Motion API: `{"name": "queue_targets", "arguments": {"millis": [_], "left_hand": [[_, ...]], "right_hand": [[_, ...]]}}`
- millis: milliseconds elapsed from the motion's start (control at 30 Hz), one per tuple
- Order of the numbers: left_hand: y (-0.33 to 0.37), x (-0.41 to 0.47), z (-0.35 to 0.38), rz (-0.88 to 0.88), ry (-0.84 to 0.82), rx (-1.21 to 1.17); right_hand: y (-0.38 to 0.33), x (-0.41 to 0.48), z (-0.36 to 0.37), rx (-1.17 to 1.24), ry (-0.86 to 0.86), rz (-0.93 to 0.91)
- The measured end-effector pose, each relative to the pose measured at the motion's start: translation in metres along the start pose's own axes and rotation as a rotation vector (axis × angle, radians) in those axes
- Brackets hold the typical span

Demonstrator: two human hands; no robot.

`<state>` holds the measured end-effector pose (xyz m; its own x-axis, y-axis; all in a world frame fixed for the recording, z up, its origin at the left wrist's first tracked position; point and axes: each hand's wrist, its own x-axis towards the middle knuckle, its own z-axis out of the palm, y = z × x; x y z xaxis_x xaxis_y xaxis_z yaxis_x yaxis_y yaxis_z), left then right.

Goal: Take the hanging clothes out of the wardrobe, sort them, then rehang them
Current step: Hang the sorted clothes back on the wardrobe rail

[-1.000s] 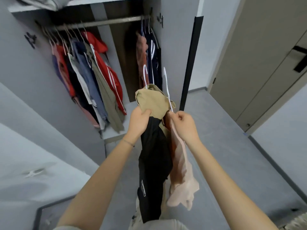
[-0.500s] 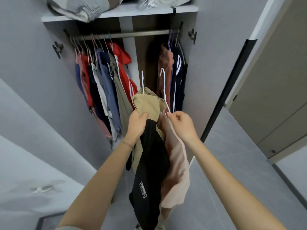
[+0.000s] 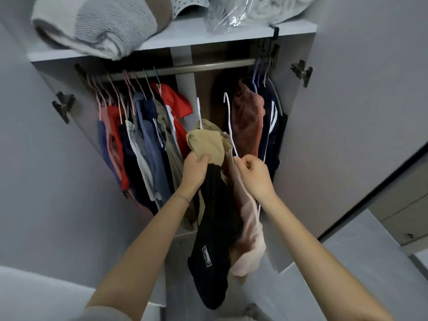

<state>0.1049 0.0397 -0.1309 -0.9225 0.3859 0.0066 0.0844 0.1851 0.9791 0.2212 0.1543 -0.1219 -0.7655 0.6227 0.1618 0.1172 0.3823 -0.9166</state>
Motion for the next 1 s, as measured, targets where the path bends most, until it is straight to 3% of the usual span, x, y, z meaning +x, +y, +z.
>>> {"name": "queue_targets", "arguments": {"millis": [633, 867, 1000], "left_hand": [[0.014, 0.296, -0.008, -0.014, 0.187, 0.083], [-0.012, 0.326, -0.021, -0.093, 0.230, 0.093], [-0.029, 0.329, -0.025, -0.090, 0.258, 0.247]], "right_hand": [[0.016, 0.259, 0.043, -0.051, -0.163, -0.187], [0.028, 0.307, 0.059, -0.071, -0.198, -0.221], [0.029, 0.326, 0.072, -0.042, -0.229, -0.202]]}}
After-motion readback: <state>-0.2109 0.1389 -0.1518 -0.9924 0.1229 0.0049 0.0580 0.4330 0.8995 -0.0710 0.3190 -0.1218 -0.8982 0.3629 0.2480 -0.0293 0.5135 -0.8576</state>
